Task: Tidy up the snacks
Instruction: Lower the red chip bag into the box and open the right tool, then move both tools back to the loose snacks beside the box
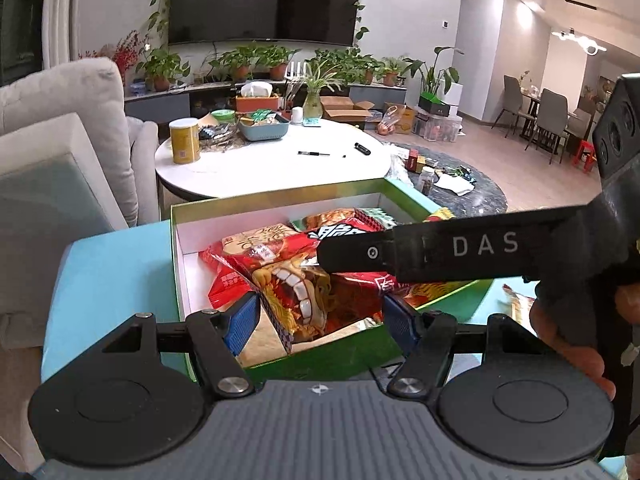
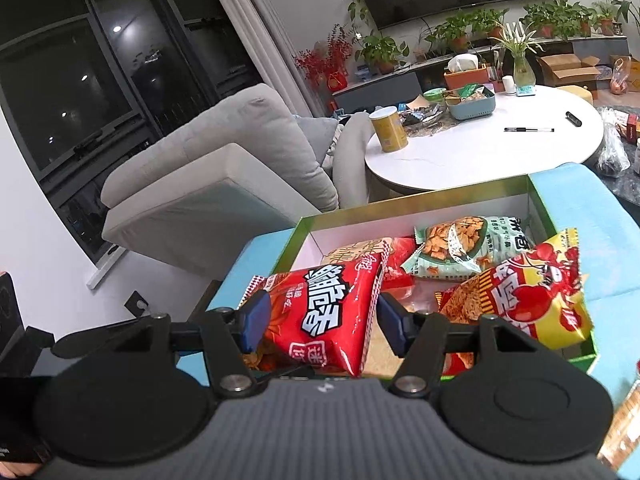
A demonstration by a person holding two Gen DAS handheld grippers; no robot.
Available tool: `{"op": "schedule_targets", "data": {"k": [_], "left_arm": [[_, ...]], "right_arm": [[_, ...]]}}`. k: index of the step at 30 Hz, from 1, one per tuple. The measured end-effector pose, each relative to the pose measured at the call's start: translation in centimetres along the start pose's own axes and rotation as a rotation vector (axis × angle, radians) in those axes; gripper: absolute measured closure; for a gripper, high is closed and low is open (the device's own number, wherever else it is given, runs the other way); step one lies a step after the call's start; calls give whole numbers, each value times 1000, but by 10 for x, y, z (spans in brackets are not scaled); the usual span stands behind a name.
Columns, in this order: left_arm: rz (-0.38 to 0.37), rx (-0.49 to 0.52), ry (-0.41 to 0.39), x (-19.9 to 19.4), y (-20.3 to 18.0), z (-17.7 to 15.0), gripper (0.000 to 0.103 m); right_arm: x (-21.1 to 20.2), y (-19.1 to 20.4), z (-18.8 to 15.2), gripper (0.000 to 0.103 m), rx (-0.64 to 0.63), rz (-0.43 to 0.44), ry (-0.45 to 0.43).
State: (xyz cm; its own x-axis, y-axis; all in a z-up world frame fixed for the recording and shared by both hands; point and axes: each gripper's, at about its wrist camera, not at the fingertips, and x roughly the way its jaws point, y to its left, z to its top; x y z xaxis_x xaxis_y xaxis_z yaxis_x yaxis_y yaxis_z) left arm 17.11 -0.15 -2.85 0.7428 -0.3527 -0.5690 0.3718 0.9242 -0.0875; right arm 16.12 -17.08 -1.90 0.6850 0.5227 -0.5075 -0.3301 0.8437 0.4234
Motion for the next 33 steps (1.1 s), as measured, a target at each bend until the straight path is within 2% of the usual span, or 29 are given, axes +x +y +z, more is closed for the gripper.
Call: {"op": "schedule_targets", "data": {"k": [4, 6, 7, 9, 15, 19, 21, 25, 33], "left_arm": [[16, -6, -1, 9, 7, -1, 39], [55, -11, 3, 14, 10, -4, 38], [78, -14, 6, 16, 12, -6, 38], [92, -28, 16, 18, 18, -10, 38], [94, -82, 13, 12, 27, -14, 35], [98, -81, -9, -4, 22, -17, 33], [104, -81, -25, -15, 19, -20, 25], [121, -77, -46, -36, 15, -28, 24], [149, -117, -46, -68, 9, -48, 24]], "right_arm": [[15, -4, -1, 47, 0, -1, 21], [21, -8, -1, 47, -1, -11, 17], [22, -10, -1, 47, -2, -43, 8], [20, -15, -2, 47, 6, -74, 4], [2, -18, -6, 47, 22, -89, -10], [-12, -9, -9, 47, -6, -90, -30], [-21, -3, -12, 47, -32, -105, -55], [-45, 7, -24, 47, -88, -134, -105], [-76, 11, -52, 45, -106, -146, -98]]}}
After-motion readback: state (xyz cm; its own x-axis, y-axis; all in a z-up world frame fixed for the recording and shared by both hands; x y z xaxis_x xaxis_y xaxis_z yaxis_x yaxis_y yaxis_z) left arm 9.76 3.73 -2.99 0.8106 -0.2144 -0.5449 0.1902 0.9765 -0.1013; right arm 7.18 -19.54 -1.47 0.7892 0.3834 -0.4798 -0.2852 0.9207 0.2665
